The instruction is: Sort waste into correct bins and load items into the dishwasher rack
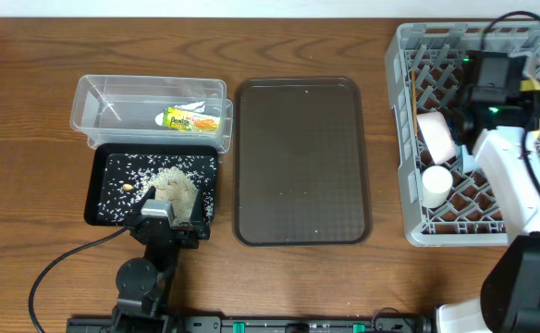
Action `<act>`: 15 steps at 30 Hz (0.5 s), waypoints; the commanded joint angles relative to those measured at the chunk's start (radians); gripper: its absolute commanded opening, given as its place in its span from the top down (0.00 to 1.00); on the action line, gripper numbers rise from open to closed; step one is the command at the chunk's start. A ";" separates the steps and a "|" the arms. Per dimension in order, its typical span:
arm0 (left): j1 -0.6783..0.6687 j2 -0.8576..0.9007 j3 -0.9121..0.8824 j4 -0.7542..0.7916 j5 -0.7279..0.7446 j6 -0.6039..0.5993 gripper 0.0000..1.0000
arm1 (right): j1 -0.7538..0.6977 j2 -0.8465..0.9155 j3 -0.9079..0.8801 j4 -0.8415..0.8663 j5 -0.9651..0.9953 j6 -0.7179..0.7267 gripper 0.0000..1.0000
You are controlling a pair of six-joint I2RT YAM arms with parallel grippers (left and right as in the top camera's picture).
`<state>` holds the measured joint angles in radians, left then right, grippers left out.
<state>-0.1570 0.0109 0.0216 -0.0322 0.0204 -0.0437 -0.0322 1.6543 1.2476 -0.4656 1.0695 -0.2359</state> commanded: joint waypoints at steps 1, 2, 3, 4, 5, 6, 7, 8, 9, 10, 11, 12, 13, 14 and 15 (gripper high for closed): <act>0.005 -0.007 -0.018 -0.038 -0.009 0.018 0.08 | 0.065 0.006 0.000 0.005 -0.008 -0.013 0.97; 0.005 -0.007 -0.018 -0.038 -0.009 0.018 0.08 | 0.079 0.006 0.000 0.006 -0.008 -0.021 0.93; 0.005 -0.007 -0.018 -0.037 -0.009 0.018 0.08 | 0.090 0.006 0.000 0.006 -0.008 -0.028 0.86; 0.005 -0.007 -0.018 -0.038 -0.009 0.017 0.08 | 0.102 0.006 0.000 0.005 -0.006 -0.028 0.75; 0.005 -0.007 -0.018 -0.037 -0.009 0.017 0.08 | 0.113 0.005 0.000 0.003 0.002 -0.028 0.64; 0.005 -0.007 -0.018 -0.037 -0.009 0.018 0.08 | 0.126 0.003 0.000 0.002 0.014 -0.028 0.51; 0.005 -0.007 -0.018 -0.037 -0.009 0.017 0.08 | 0.139 0.000 0.000 0.002 0.029 -0.027 0.44; 0.005 -0.007 -0.018 -0.037 -0.009 0.017 0.08 | 0.157 -0.008 0.000 0.002 0.058 -0.027 0.40; 0.005 -0.007 -0.018 -0.037 -0.009 0.018 0.08 | 0.179 -0.019 0.000 0.002 0.084 -0.026 0.36; 0.005 -0.007 -0.018 -0.037 -0.009 0.017 0.08 | 0.198 -0.032 0.000 0.002 0.093 -0.027 0.32; 0.005 -0.007 -0.018 -0.037 -0.009 0.017 0.08 | 0.221 -0.051 0.000 0.001 0.095 -0.027 0.29; 0.005 -0.007 -0.018 -0.037 -0.009 0.017 0.07 | 0.244 -0.076 0.000 -0.002 0.097 -0.026 0.28; 0.005 -0.007 -0.018 -0.037 -0.009 0.017 0.08 | 0.264 -0.099 0.000 -0.006 0.095 -0.017 0.25; 0.005 -0.007 -0.018 -0.038 -0.009 0.017 0.08 | 0.286 -0.131 0.000 -0.016 0.089 0.000 0.22; 0.005 -0.007 -0.018 -0.037 -0.009 0.018 0.08 | 0.306 -0.161 0.000 -0.029 0.072 0.012 0.21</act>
<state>-0.1570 0.0109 0.0216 -0.0319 0.0208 -0.0437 0.2218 1.6016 1.2457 -0.4847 1.1133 -0.2577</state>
